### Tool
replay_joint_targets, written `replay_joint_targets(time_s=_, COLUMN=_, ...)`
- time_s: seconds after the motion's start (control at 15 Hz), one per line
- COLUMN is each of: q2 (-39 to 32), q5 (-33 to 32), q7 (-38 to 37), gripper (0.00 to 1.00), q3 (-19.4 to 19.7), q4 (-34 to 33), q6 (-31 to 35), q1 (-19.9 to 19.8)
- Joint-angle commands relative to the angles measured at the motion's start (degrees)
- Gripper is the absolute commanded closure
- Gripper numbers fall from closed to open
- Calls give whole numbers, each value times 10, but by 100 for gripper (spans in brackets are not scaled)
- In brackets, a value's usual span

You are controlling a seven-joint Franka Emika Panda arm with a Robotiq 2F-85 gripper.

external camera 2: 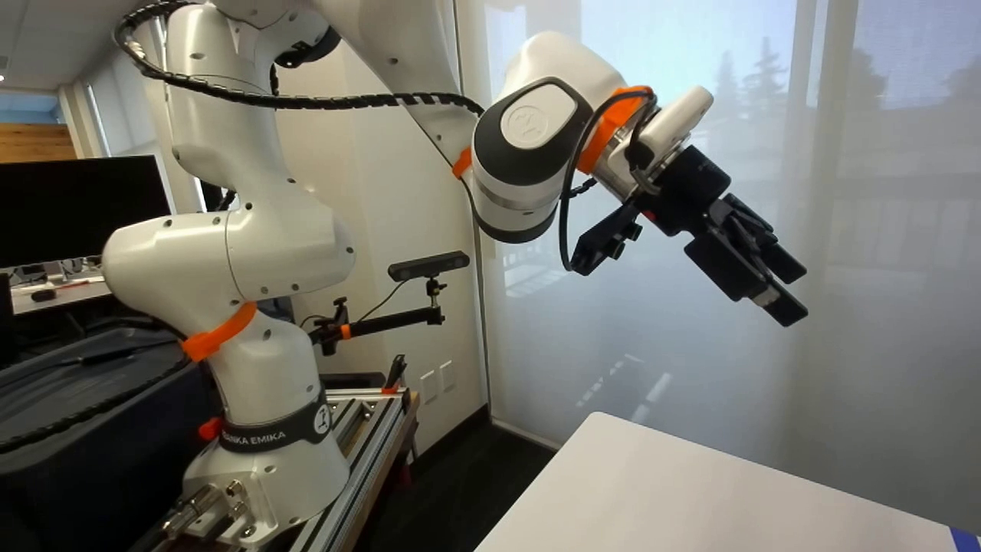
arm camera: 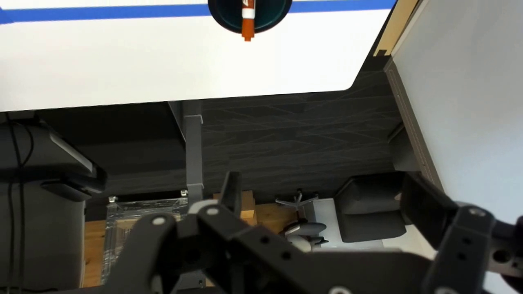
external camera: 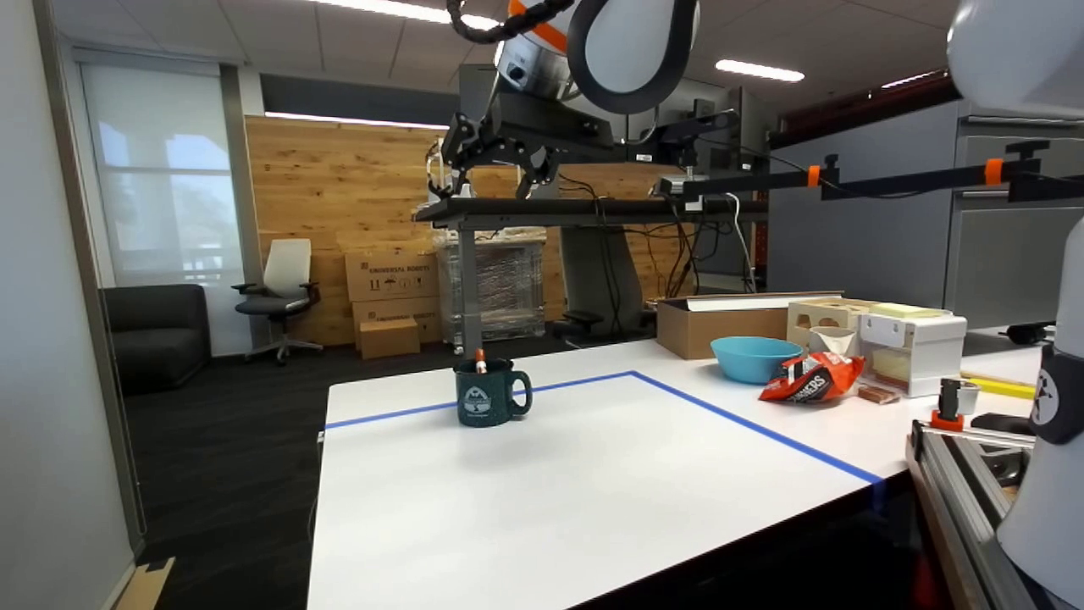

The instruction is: Remove the marker from the cup and put it on the table

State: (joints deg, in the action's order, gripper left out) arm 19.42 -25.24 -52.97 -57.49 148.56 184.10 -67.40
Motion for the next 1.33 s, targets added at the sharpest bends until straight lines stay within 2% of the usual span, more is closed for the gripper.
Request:
replay_joint_targets(time_s=0.0, q2=23, q5=3, q7=-36, gripper=0, q3=-114, q4=-17, q6=0, q1=-117)
replay_joint_targets(time_s=0.33, q2=24, q5=11, q7=-61, gripper=0, q3=-307, q4=-52, q6=-1, q1=-294)
replay_joint_targets(time_s=0.73, q2=77, q5=39, q7=-89, gripper=0, q3=-531, q4=-123, q6=8, q1=-511)
replay_joint_targets(time_s=0.87, q2=103, q5=51, q7=-92, gripper=0, q3=-586, q4=-154, q6=9, q1=-573)
replay_joint_targets(time_s=1.07, q2=143, q5=70, q7=-95, gripper=0, q3=-640, q4=-202, q6=7, q1=-643)
replay_joint_targets(time_s=1.13, q2=164, q5=168, q7=-22, gripper=0, q3=-653, q4=-209, q6=8, q1=-646)
replay_joint_targets(time_s=1.27, q2=191, q5=225, q7=4, gripper=0, q3=-670, q4=-234, q6=3, q1=-668)
